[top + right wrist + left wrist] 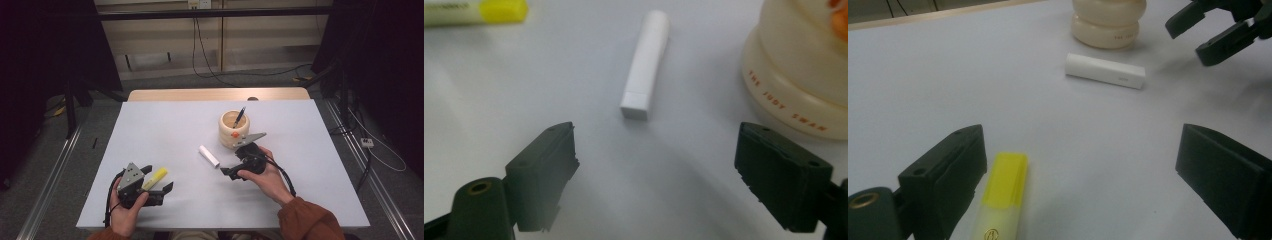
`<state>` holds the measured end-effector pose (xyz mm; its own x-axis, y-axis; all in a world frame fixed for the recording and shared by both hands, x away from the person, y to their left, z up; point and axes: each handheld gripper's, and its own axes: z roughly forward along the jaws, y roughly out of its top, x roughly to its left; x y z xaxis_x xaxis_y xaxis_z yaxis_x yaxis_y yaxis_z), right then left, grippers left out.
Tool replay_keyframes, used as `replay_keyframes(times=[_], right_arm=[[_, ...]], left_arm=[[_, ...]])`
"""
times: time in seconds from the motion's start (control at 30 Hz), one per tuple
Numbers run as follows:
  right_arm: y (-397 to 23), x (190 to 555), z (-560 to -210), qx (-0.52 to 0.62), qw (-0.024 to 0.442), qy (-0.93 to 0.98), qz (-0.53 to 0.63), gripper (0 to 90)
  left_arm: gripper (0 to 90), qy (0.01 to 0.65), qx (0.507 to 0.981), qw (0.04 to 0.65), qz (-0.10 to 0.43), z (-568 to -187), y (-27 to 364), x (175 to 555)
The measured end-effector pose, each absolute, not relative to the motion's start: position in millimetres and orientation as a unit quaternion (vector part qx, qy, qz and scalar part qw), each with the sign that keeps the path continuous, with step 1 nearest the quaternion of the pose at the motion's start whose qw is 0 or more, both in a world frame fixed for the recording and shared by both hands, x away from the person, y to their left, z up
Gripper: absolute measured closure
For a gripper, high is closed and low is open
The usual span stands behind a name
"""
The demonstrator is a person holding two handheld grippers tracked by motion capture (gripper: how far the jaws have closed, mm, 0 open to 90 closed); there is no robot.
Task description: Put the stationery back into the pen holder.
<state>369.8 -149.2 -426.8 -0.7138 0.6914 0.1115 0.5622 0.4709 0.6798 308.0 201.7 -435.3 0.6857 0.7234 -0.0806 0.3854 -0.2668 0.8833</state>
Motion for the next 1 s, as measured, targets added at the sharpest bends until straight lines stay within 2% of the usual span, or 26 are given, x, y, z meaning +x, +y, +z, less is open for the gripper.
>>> replay_keyframes(times=[0.5, 1.0], right_arm=[[-107.2, 400.0, -428.5, 0.366, 0.068, 0.871, 0.321, 28.4], [-74.6, 427.5, -428.1, 0.375, 0.067, 0.885, 0.267, 46.1]], left_arm=[[6.0, 0.353, 0.779, 0.489, 0.169, -435.1, 200.3, 307.1], [6.1, 0.353, 0.783, 0.485, 0.164, -436.5, 201.0, 308.2]])
